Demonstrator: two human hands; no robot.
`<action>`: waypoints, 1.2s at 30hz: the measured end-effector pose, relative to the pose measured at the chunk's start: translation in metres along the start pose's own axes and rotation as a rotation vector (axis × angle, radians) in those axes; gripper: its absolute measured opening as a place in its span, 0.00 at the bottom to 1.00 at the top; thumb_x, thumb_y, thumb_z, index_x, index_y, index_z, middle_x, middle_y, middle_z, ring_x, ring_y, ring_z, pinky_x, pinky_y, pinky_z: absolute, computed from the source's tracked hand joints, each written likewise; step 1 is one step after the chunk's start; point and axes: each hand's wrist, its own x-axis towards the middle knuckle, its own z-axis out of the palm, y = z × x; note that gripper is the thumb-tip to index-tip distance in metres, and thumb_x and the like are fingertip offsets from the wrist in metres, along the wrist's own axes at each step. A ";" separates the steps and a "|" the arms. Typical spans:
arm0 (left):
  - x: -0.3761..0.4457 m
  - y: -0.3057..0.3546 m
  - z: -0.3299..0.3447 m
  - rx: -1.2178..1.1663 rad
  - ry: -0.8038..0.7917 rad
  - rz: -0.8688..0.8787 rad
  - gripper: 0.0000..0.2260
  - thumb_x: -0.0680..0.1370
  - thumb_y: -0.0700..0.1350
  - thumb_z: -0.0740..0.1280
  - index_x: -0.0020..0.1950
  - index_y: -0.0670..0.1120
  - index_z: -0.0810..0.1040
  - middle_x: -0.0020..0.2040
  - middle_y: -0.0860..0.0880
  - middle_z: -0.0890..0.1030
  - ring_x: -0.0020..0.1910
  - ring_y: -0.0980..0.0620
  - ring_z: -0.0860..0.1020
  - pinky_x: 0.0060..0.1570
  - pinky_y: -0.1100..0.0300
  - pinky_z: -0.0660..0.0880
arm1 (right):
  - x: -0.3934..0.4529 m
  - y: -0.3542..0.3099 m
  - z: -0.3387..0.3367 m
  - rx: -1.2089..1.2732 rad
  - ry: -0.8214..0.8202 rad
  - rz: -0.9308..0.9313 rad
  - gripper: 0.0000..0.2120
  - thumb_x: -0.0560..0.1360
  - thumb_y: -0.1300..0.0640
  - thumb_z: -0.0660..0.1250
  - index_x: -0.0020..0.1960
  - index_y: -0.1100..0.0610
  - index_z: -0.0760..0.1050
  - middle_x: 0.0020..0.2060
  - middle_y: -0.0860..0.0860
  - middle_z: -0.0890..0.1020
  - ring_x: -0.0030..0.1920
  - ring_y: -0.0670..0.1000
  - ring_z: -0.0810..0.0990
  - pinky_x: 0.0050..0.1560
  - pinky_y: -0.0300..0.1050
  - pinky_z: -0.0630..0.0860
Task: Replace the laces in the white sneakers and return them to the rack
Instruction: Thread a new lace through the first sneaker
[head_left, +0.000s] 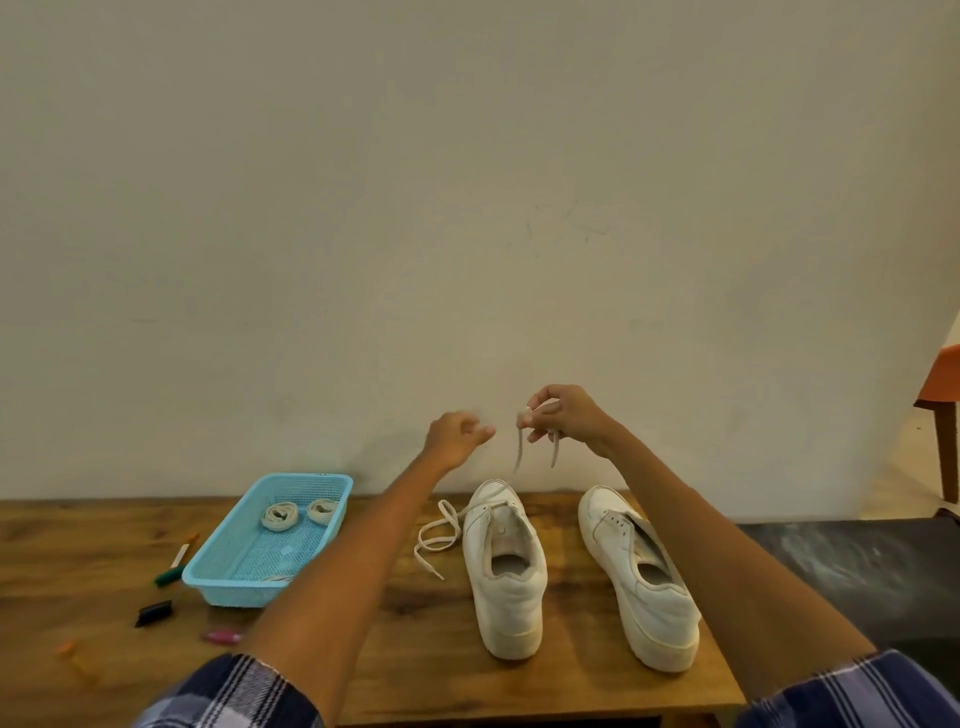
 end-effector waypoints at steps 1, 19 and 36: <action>-0.004 0.012 0.001 -0.126 0.001 0.082 0.15 0.78 0.47 0.66 0.59 0.39 0.77 0.53 0.43 0.80 0.55 0.46 0.77 0.52 0.60 0.71 | 0.000 -0.003 0.004 -0.035 -0.025 -0.018 0.07 0.72 0.64 0.71 0.43 0.59 0.73 0.37 0.54 0.84 0.32 0.47 0.83 0.32 0.35 0.74; -0.013 0.009 -0.022 -0.053 0.234 0.063 0.08 0.79 0.41 0.63 0.48 0.39 0.80 0.47 0.42 0.82 0.44 0.44 0.79 0.49 0.49 0.79 | -0.006 -0.021 0.019 -0.025 0.163 0.002 0.05 0.75 0.59 0.68 0.44 0.61 0.76 0.33 0.53 0.81 0.31 0.47 0.77 0.28 0.34 0.74; -0.015 0.023 -0.040 -0.185 0.231 0.205 0.07 0.80 0.36 0.60 0.42 0.40 0.72 0.34 0.48 0.76 0.32 0.55 0.73 0.34 0.68 0.72 | -0.007 -0.041 0.031 -0.109 0.110 0.008 0.24 0.76 0.55 0.68 0.69 0.59 0.67 0.64 0.56 0.74 0.58 0.51 0.74 0.50 0.39 0.72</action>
